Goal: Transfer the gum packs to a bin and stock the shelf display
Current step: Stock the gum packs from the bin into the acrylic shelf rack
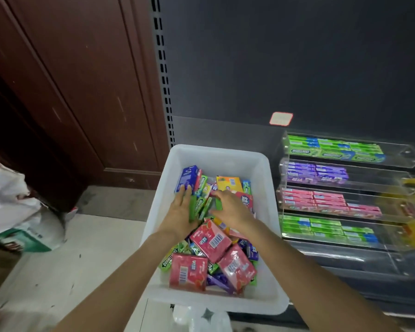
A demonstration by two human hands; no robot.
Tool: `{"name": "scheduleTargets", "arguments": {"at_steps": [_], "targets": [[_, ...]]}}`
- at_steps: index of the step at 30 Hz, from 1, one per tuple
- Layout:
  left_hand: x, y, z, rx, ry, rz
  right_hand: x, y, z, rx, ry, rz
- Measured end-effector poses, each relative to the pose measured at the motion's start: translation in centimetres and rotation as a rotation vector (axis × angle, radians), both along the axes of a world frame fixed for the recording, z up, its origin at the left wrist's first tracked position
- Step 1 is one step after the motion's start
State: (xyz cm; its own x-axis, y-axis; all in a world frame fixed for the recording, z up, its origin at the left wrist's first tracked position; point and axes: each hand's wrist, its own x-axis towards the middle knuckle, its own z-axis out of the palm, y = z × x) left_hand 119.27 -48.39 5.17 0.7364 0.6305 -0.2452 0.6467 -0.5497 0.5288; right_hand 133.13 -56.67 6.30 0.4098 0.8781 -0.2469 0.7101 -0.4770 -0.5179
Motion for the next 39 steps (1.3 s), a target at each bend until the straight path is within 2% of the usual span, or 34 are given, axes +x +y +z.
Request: {"name": "scheduleTargets", "arguments": {"at_steps": [7, 16, 21, 25, 28, 32, 35, 39], "targets": [[-0.1, 0.5, -0.6, -0.024, -0.033, -0.023, -0.3, 2.1, -1.8, -0.076, -0.157, 0.062], [-0.1, 0.5, -0.4, -0.056, -0.034, -0.002, 1.0, 2.4, -1.9, 0.017, -0.089, 0.036], [0.3, 0.9, 0.5, -0.024, -0.168, 0.11, 2.4, 1.7, -0.5, 0.162, 0.041, 0.05], [0.8, 1.2, 1.8, -0.028, -0.261, 0.087, 2.9, 1.0, 1.1, 0.343, 0.358, -0.073], [0.8, 1.6, 2.7, -0.001, -0.284, 0.097, 2.8, 1.2, 1.4, 0.377, 0.438, -0.137], [0.5, 2.1, 3.8, 0.075, -0.337, 0.173, 2.2, 2.0, 0.5, 0.305, 0.431, -0.165], [0.2, 2.7, 4.4, 0.142, -0.341, 0.2, 1.4, 2.6, -0.5, 0.143, 0.291, -0.051], [-0.6, 3.4, 4.9, 0.129, -0.337, 0.206, 0.2, 3.7, -1.4, 0.041, 0.151, 0.04]]}}
